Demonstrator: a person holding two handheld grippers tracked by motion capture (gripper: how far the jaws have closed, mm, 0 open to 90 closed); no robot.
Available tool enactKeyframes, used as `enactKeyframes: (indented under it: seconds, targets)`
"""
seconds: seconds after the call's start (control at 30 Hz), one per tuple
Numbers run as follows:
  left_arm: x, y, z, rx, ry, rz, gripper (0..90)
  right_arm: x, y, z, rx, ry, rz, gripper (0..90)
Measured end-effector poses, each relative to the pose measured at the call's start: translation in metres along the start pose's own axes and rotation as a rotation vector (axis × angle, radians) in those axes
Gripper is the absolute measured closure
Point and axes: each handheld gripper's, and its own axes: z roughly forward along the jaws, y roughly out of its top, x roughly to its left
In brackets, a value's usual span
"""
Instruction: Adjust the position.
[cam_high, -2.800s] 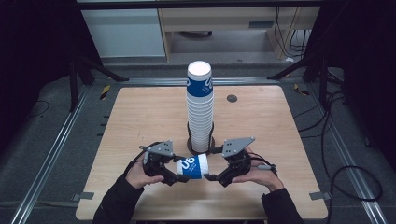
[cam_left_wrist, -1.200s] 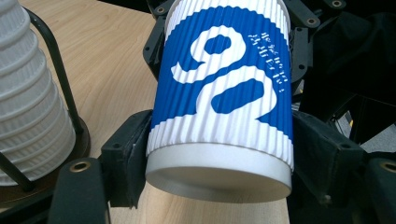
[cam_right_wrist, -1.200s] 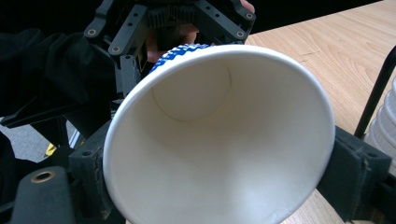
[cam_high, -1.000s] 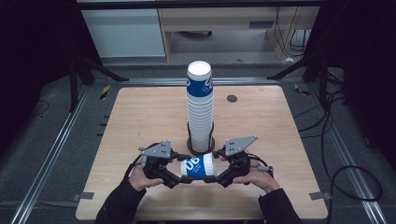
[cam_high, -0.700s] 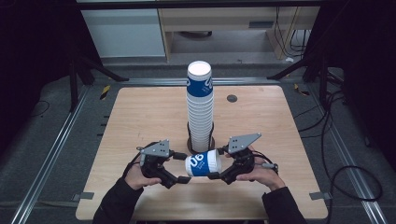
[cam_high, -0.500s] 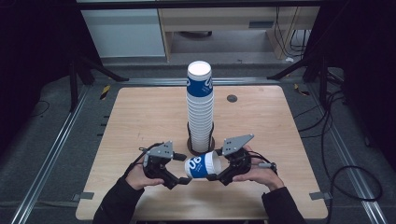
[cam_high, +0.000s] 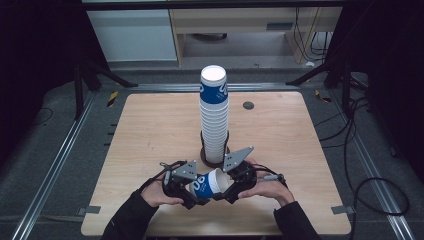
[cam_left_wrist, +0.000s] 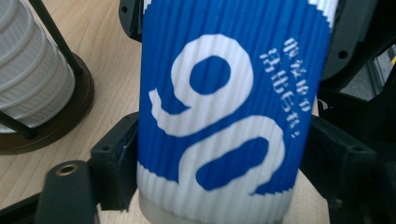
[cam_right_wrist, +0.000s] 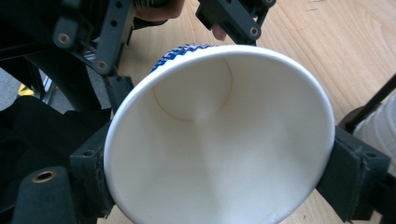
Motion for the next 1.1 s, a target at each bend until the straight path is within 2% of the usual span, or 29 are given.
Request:
enactKeyframes:
  seconds: [0.23,0.4,0.5,0.57,0.8,0.9,1.03,1.1]
  targets:
    - [0.000,0.000,0.000,0.000,-0.004,0.005,25.8,0.000,-0.001,0.001,-0.002,0.009,0.003,13.9]
    - [0.002,-0.001,-0.004,-0.015,0.009,-0.002,26.0,-0.001,-0.001,-0.004,-0.058,-0.016,-0.010,10.3]
    - [0.004,-0.002,-0.008,-0.028,0.023,-0.010,26.0,-0.002,0.000,-0.013,-0.097,-0.035,0.010,8.5]
    - [0.006,-0.003,-0.012,-0.051,0.031,-0.023,26.0,-0.004,-0.001,-0.020,-0.127,-0.063,0.021,8.0]
    - [0.010,-0.004,-0.025,-0.144,0.073,-0.050,26.0,-0.007,-0.003,-0.038,-0.217,-0.104,0.056,7.9]
    - [0.011,-0.004,-0.029,-0.186,0.091,-0.059,26.0,-0.008,-0.005,-0.043,-0.251,-0.099,0.069,7.8]
    - [0.012,-0.004,-0.033,-0.246,0.101,-0.074,26.0,-0.008,-0.006,-0.045,-0.266,-0.104,0.075,7.6]
    - [0.012,-0.004,-0.035,-0.295,0.105,-0.080,26.1,-0.008,-0.006,-0.045,-0.280,-0.100,0.081,7.6]
